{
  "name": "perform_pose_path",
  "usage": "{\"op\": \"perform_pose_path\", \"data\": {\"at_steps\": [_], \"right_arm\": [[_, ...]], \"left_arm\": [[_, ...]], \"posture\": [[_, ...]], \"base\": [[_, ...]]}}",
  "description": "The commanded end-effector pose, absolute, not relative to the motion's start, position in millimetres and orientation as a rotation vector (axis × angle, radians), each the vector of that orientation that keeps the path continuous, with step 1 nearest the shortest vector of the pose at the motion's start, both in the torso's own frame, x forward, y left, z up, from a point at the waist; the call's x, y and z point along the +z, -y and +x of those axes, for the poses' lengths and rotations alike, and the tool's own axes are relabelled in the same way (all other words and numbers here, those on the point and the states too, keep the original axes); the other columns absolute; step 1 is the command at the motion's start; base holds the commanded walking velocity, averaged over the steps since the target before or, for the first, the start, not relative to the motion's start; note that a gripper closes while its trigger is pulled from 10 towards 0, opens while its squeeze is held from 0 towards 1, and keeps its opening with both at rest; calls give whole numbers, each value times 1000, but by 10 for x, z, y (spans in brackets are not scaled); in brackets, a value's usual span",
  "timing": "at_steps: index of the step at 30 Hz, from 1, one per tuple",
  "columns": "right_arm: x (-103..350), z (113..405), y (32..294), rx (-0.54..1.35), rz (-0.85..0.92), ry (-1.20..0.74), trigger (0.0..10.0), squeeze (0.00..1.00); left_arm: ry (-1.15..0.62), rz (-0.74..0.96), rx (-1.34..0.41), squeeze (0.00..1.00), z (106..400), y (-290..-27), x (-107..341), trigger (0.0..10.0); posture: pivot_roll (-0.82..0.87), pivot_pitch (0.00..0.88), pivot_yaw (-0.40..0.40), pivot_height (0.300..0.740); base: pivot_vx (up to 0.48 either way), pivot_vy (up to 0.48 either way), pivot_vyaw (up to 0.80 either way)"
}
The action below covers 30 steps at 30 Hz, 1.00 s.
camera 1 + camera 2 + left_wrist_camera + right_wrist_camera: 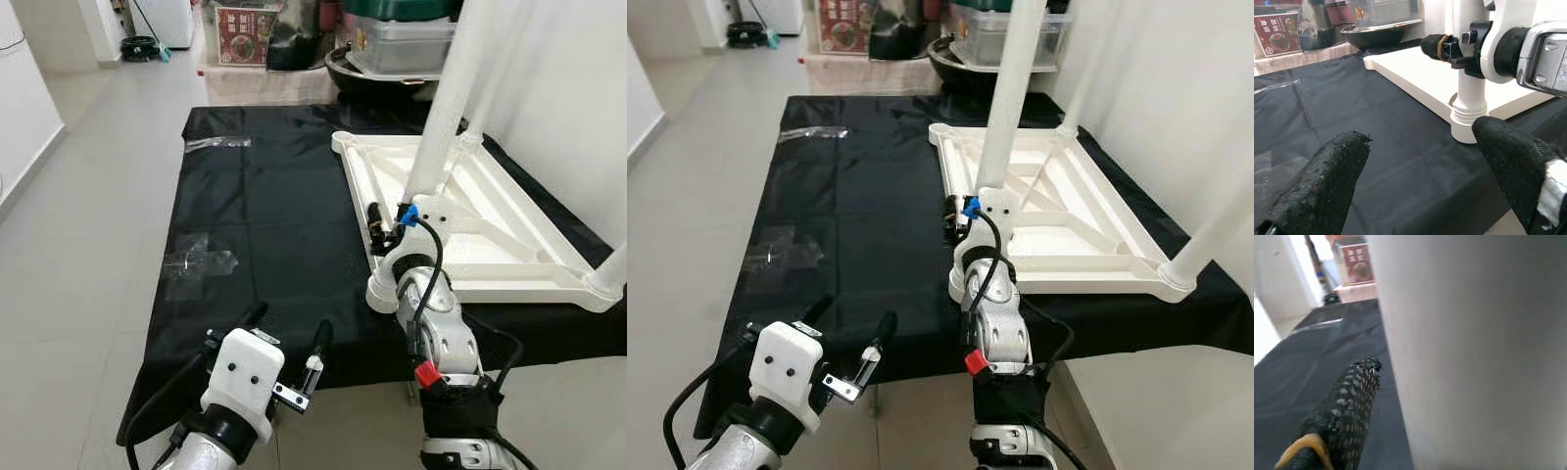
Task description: Building children table
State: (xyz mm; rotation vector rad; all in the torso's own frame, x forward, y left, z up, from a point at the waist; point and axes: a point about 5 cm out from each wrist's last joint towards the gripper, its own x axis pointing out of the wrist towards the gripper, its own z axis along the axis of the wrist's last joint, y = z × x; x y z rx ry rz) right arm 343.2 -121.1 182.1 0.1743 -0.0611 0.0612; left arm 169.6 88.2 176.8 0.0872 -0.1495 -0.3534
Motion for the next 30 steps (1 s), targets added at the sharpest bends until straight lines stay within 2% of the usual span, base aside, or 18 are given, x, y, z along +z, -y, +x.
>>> {"op": "perform_pose_path", "data": {"at_steps": [1,3,7,10,13,16,17,19,21,23,25,26,27,30], "right_arm": [[1839,3478,1164,139,231,47,10000,0],[1841,3489,1158,187,250,44,10000,0],[1934,3514,1150,692,298,11,10000,0],[1950,3503,1174,804,288,1,10000,0],[2009,3469,1201,1126,276,-37,10000,0],[2009,3469,1201,1126,276,-37,10000,0],[2015,3455,1185,1201,261,-46,10000,0],[2015,3455,1185,1201,261,-46,10000,0],[2016,3425,1068,1342,238,-50,10000,0],[2012,3420,1013,1389,226,-49,10000,0],[2010,3417,976,1418,225,-48,9608,0],[2009,3416,951,1441,222,-45,1961,0],[2014,3416,935,1452,228,-38,0,0],[2022,3428,920,1450,226,-27,0,0]], "left_arm": [[121,89,-360,0,1696,-865,1712,10000],[120,89,-361,0,1696,-863,1711,10000],[124,92,-356,0,1712,-869,1717,10000],[125,92,-356,0,1716,-869,1717,10000],[127,93,-355,0,1720,-866,1718,10000],[127,93,-355,0,1720,-866,1718,10000],[128,94,-355,0,1720,-865,1719,10000],[128,94,-355,0,1720,-865,1719,10000],[129,94,-353,0,1713,-865,1723,10000],[128,94,-353,0,1708,-862,1722,10000],[127,94,-354,0,1704,-860,1719,10000],[126,93,-354,0,1701,-858,1715,10000],[125,94,-355,0,1698,-855,1711,10000],[123,93,-355,0,1690,-853,1706,10000]], "posture": [[169,89,-72,740],[169,89,-72,740],[171,89,-74,740],[175,88,-78,740],[182,88,-83,740],[182,88,-83,740],[182,88,-83,740],[182,88,-83,740],[187,86,-87,740],[192,82,-89,740],[192,82,-89,740],[191,80,-88,740],[193,78,-89,740],[193,74,-86,740]], "base": [[0,0,0],[0,0,0],[0,0,0],[0,0,0],[0,0,0],[0,0,0],[0,0,0],[0,0,0],[0,0,0],[0,0,0],[0,0,0],[0,0,0],[0,0,0],[0,0,0]]}}
